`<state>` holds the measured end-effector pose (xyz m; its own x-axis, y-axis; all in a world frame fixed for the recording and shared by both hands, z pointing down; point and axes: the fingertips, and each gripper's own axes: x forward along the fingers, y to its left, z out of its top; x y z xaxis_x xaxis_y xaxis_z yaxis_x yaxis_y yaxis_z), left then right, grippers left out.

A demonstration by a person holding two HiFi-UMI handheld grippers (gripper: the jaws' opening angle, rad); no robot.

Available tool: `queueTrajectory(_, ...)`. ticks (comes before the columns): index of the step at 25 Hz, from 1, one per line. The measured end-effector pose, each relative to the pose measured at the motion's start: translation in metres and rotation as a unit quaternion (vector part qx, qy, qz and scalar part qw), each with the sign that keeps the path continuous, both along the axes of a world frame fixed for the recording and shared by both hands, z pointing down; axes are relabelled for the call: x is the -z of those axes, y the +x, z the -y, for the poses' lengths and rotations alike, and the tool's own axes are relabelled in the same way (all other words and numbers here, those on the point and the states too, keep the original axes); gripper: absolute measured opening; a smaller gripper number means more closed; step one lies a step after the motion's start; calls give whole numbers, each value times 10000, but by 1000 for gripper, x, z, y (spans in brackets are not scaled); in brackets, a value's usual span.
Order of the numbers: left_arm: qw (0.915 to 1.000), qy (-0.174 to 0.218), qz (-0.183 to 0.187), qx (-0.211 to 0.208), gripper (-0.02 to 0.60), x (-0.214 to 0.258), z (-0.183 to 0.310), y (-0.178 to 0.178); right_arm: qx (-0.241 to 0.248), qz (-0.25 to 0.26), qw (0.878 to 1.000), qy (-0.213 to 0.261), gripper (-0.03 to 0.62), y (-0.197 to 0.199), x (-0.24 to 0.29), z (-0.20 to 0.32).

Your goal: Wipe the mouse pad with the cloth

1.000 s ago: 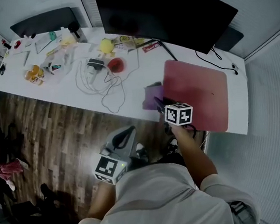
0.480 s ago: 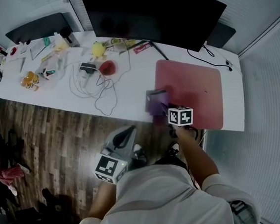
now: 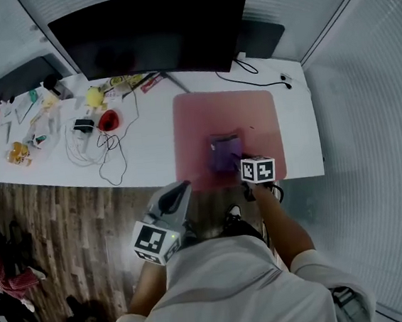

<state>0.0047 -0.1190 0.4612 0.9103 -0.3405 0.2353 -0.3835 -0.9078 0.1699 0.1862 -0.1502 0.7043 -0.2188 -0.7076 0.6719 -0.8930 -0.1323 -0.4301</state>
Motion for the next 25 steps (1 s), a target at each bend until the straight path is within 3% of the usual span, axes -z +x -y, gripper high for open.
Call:
queueTrajectory(9,9979,36,-91,-637,2,-4,-41,136,-800,-104,9967,-12,52,152,2,-79)
queueTrajectory(14,9961,69,-126,-865,3,-4,-65,189,-1117,-167,9936,-21,52,216,-1,-120)
queueTrajectory(20,9966,63,11,-822,3,-3,-78,203,-1381,-119,9902,156,52,251,13,-152)
queueTrajectory(25,9986,42,79,-517,2,-9,-76,172,-1177,-51,9913,589,52,223,42,-149)
